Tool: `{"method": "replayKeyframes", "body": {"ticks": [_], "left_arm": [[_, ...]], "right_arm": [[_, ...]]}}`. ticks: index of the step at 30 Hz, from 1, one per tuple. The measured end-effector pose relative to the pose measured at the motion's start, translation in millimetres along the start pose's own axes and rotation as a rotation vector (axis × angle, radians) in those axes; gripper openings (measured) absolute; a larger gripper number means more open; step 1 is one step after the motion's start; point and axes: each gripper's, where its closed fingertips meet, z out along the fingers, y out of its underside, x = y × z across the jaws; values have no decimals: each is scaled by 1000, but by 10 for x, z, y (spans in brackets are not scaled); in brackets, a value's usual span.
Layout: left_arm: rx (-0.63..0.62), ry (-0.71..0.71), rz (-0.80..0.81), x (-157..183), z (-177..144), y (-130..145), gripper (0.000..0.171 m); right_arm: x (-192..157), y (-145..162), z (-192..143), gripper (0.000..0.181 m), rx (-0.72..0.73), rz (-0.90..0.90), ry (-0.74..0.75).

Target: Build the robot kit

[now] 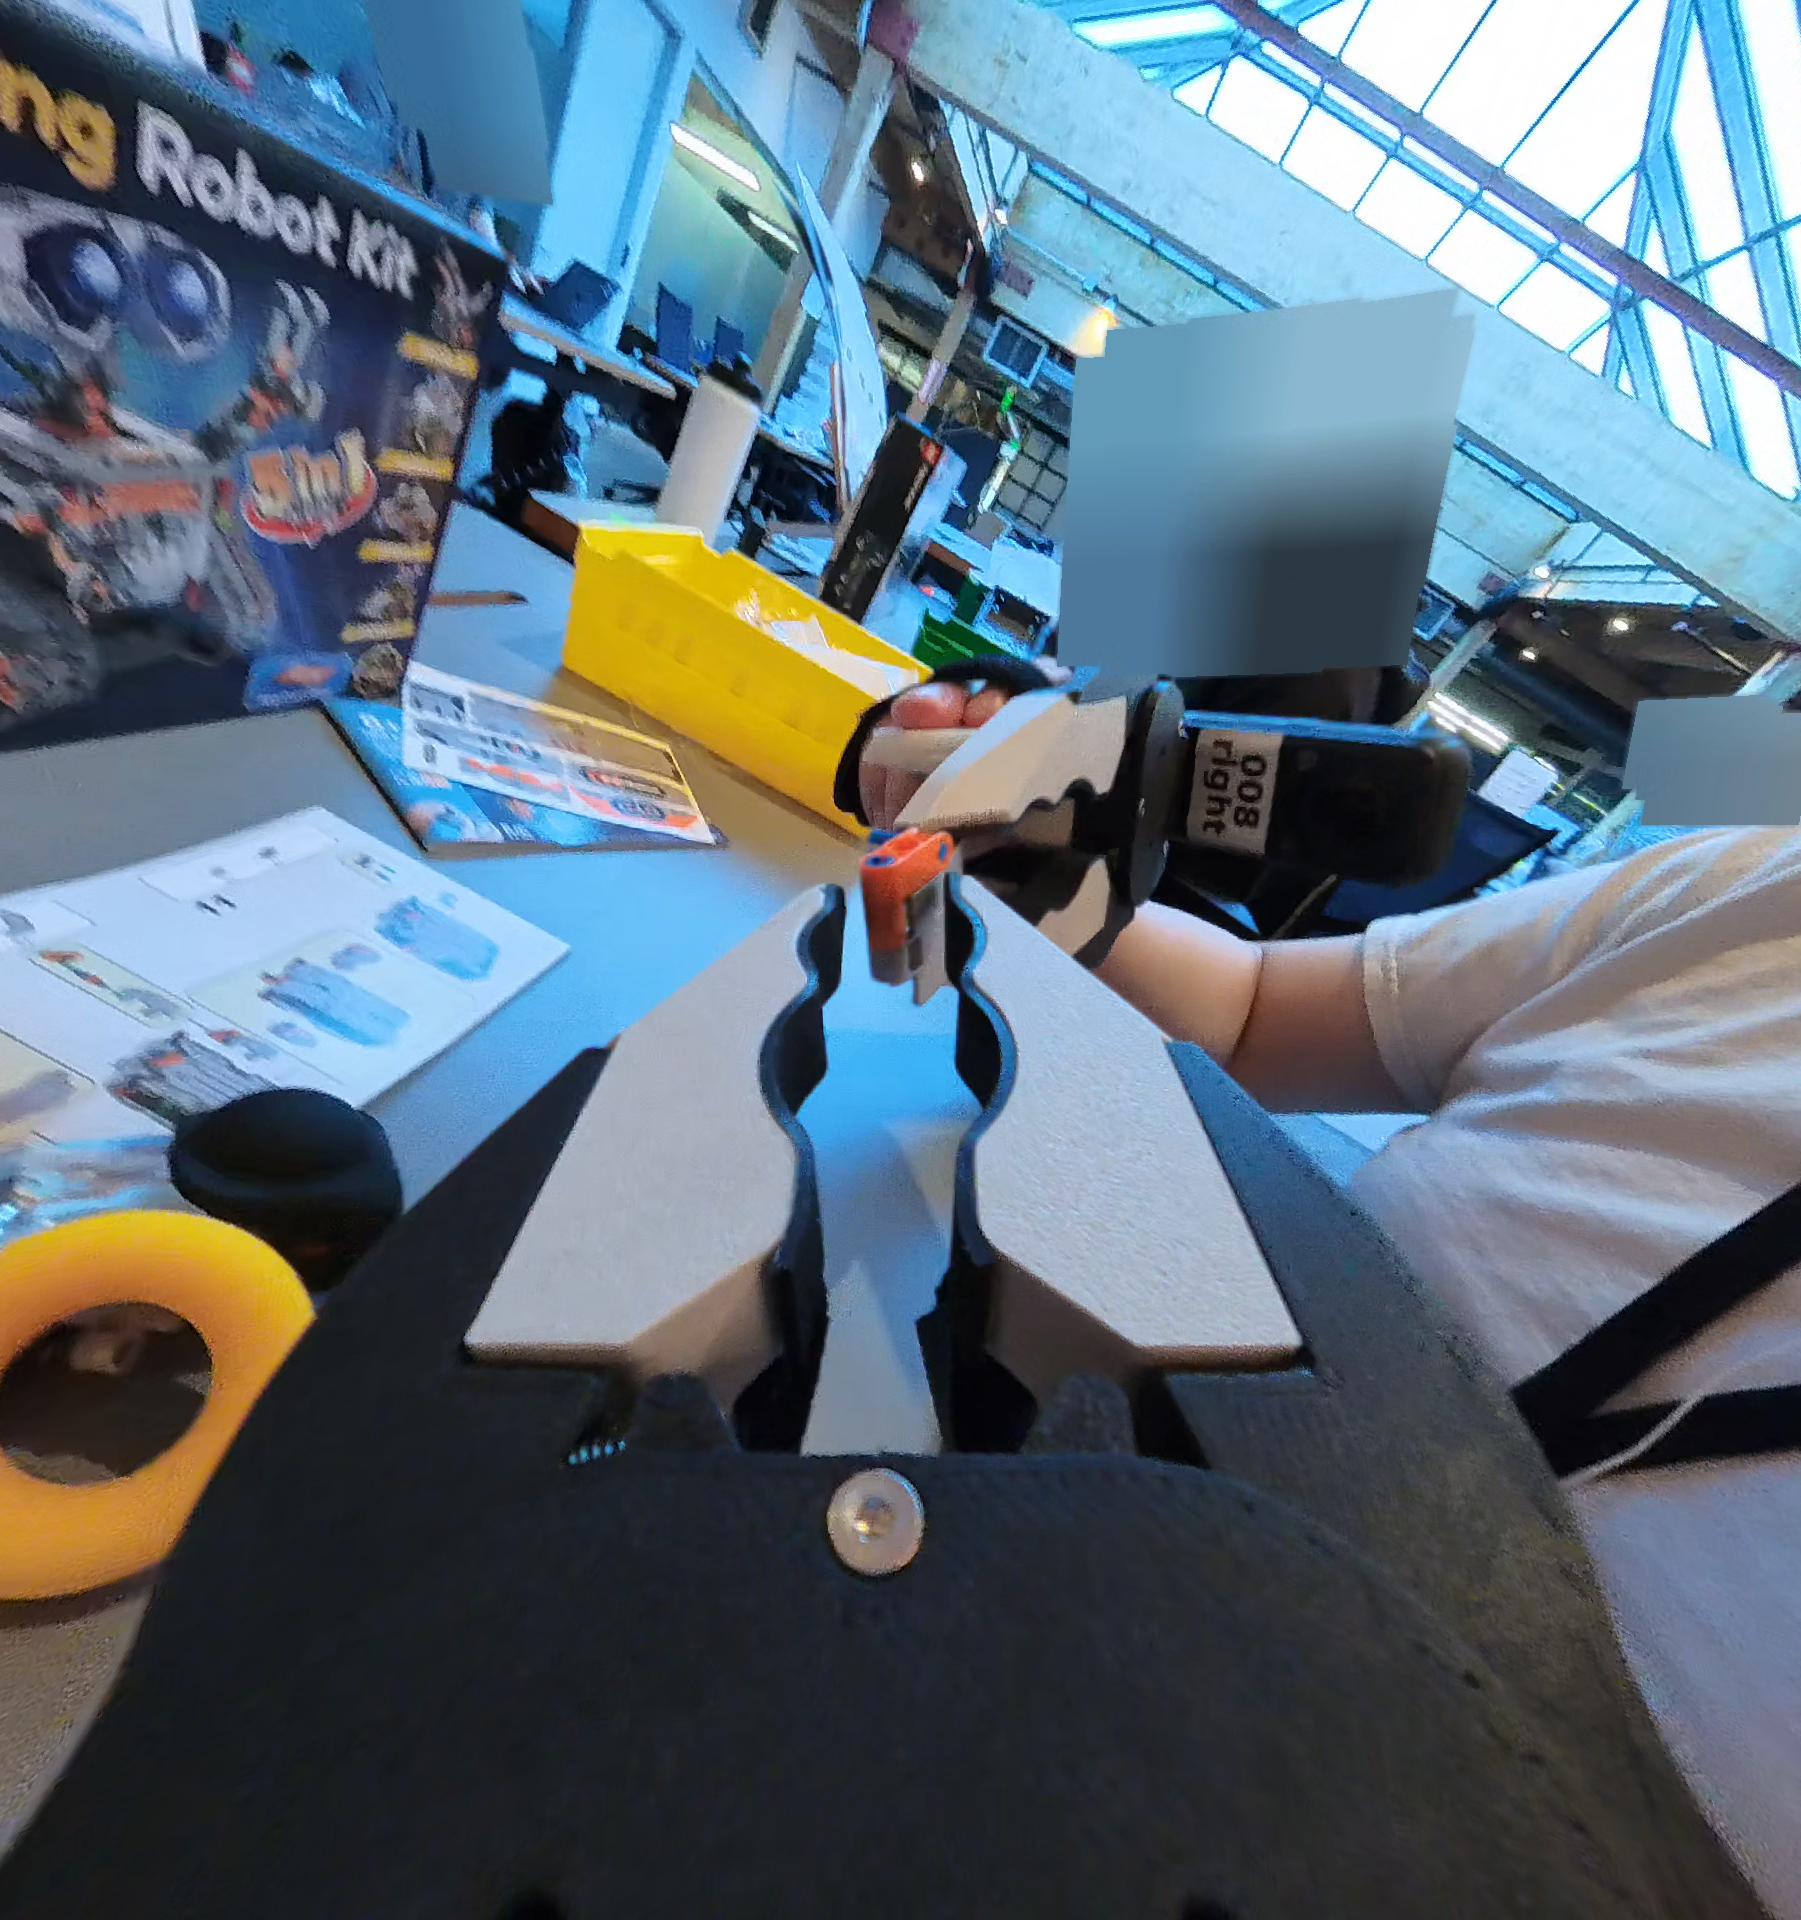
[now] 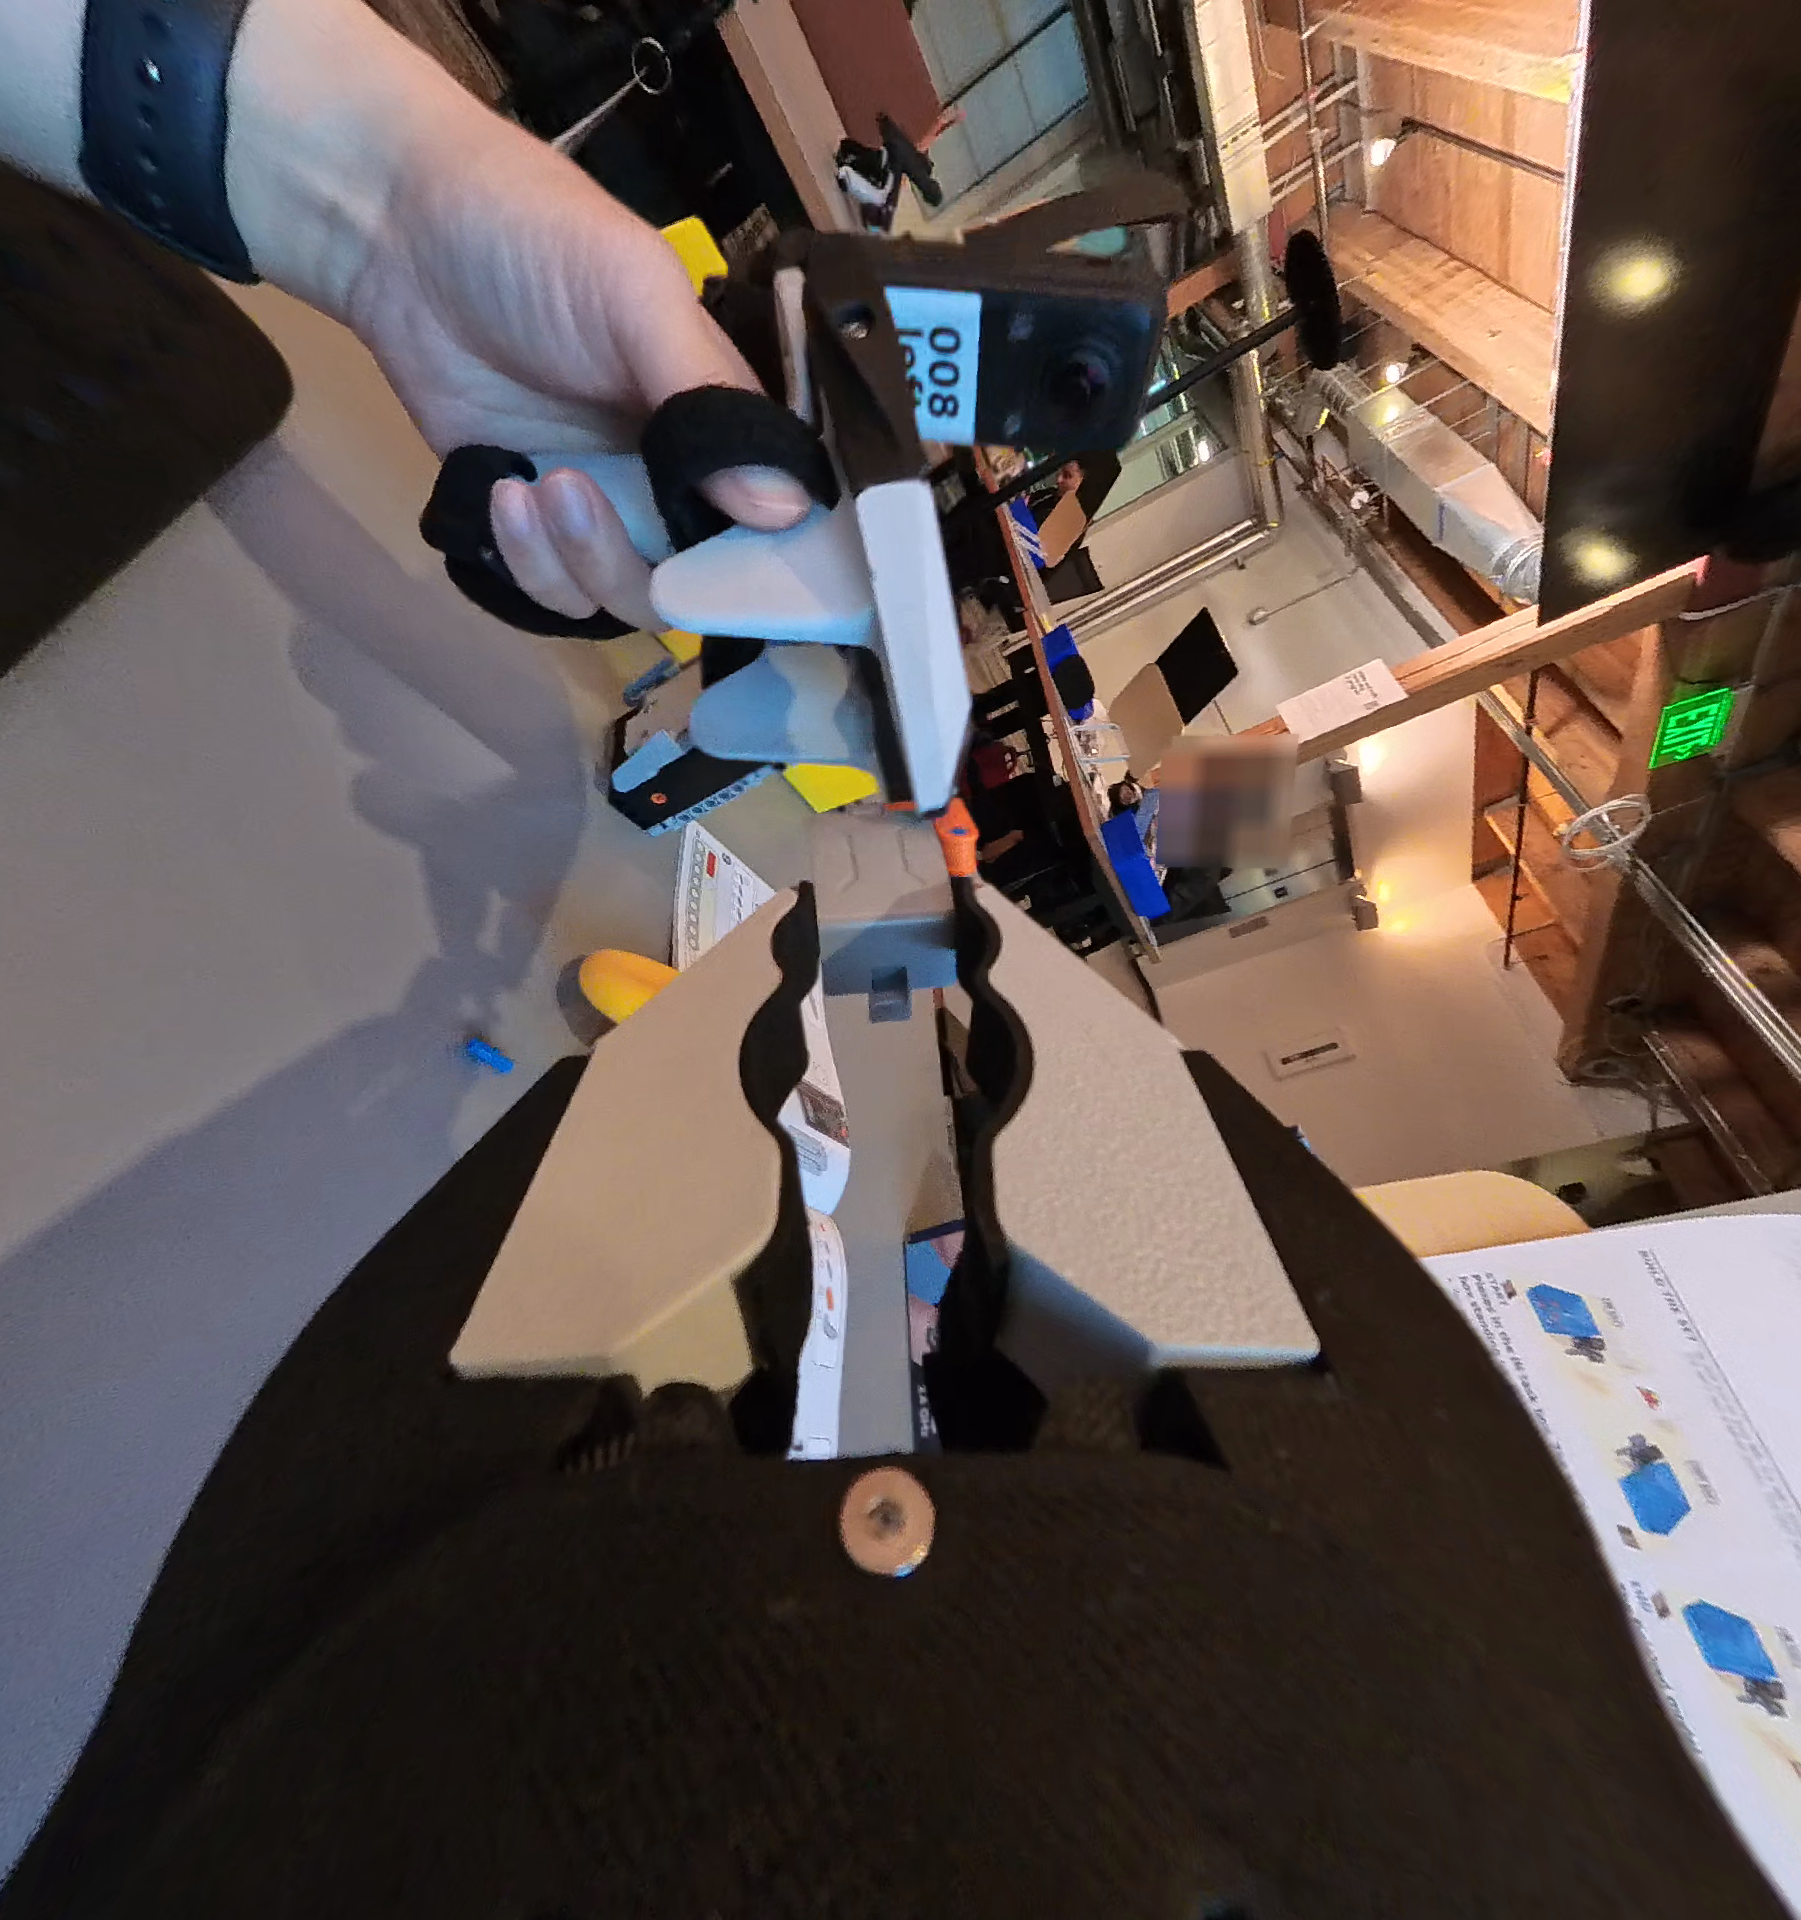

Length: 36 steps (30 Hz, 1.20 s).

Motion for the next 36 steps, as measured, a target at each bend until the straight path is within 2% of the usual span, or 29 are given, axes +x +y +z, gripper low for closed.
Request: {"method": "replayKeyframes", "body": {"ticks": [4,8,12,14,18,20,22,23,26,28,33,36], "left_arm": [[29,51,-38,81,-3,122,12],[56,169,-105,212,-44,294,5],[107,253,-131,337,-131,333,5],[101,295,-130,418,-159,335,5],[5,269,-17,452,-161,431,5],[-64,237,82,439,-131,505,5],[-116,242,169,470,-96,552,5],[-135,230,203,446,-75,566,5],[-168,226,222,389,-48,585,5],[-161,233,217,386,-53,574,5],[-179,225,230,371,-50,661,5],[-176,239,223,390,-51,672,5]], "right_arm": [[-160,-37,-14,24,17,11,-32],[-345,-75,-14,25,38,25,-49],[-409,-216,-18,25,80,68,-43],[-426,-325,-46,29,122,182,-75],[-351,-499,-222,35,257,619,-256],[-306,-449,-267,33,248,793,-360],[-337,-421,-295,22,213,857,-479],[-379,-413,-304,16,181,852,-540],[-503,-399,-302,14,91,774,-673],[-557,-321,-265,14,4,717,-707],[-638,-224,-223,11,-101,636,-731],[-725,-227,-224,10,-104,621,-747]]}}
